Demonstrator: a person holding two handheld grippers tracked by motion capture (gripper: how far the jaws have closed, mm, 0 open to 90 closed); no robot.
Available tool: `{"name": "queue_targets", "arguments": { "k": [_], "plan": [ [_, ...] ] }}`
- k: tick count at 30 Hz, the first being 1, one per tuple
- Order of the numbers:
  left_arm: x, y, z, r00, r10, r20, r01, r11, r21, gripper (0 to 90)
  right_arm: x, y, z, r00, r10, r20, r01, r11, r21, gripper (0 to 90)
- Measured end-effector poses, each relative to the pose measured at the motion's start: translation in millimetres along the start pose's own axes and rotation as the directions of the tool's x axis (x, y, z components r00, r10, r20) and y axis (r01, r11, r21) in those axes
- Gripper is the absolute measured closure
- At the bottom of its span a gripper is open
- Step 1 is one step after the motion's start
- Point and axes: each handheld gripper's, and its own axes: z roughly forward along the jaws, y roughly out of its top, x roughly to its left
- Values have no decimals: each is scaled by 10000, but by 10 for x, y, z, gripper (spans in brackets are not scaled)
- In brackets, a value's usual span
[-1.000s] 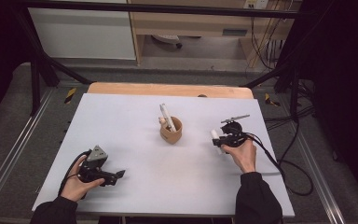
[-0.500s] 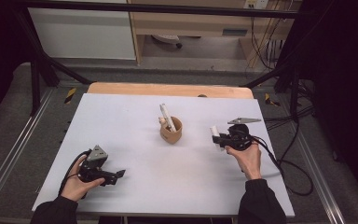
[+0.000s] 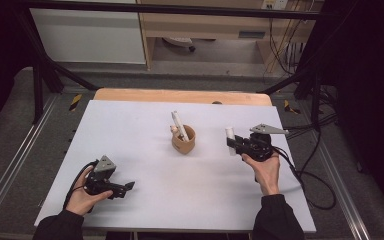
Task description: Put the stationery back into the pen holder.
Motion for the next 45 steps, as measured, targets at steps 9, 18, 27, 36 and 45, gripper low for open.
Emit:
{"name": "queue_targets", "arguments": {
  "k": [9,18,27,36,45],
  "plan": [
    [4,-3,-10,10000,31,11,-31,10000,-28,52,123,111,35,10000,-20,36,24,9951,-984,698],
    [3,-3,-11,10000,1,27,-1,10000,-65,52,257,235,159,10000,-38,41,44,9883,-1521,698],
    [8,-4,-16,10000,23,24,-23,10000,-76,53,389,358,345,10000,-49,-34,42,9834,-1815,697],
    [7,-4,-18,10000,32,33,-31,10000,-80,52,495,490,548,9999,-61,-124,35,9794,-2018,698],
    [8,-4,-20,10000,31,44,-31,10000,-89,53,570,549,770,9997,-67,-249,15,9792,-2030,698]
  ]
}}
